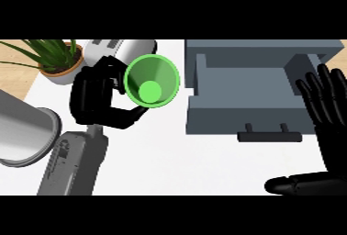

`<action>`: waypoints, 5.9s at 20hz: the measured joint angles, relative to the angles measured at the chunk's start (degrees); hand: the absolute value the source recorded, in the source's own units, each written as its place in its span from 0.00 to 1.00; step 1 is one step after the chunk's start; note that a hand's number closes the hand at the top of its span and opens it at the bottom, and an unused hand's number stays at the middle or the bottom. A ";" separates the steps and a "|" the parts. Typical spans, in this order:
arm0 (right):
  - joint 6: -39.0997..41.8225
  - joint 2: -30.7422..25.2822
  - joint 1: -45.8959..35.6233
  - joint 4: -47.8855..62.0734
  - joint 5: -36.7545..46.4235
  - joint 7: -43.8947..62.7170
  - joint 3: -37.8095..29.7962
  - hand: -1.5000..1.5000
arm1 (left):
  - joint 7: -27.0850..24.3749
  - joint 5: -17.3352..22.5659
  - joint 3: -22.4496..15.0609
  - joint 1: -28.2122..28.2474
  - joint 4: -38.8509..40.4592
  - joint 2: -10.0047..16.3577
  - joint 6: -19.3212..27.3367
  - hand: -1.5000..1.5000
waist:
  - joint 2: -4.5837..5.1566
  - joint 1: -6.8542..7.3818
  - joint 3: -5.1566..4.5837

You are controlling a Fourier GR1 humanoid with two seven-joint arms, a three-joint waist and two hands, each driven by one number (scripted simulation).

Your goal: Pick up the cup, place it into the drawer and close the drawer

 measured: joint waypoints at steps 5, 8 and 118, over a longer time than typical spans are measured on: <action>0.24 -0.06 0.53 -0.79 -0.13 0.26 0.03 0.00 | 3.96 -1.51 -0.24 -8.78 2.70 -0.07 4.63 1.00 | 0.10 -0.33 -0.01; -0.18 -0.67 -1.89 0.38 -0.54 1.64 -0.69 0.00 | 6.87 -2.79 -0.33 -13.71 4.16 0.01 7.14 1.00 | 0.13 -0.32 -0.01; -0.47 -9.40 -10.47 39.04 51.82 -20.52 18.12 0.00 | -4.34 32.67 -10.86 14.91 -1.67 31.83 6.38 0.00 | 0.21 0.90 -0.02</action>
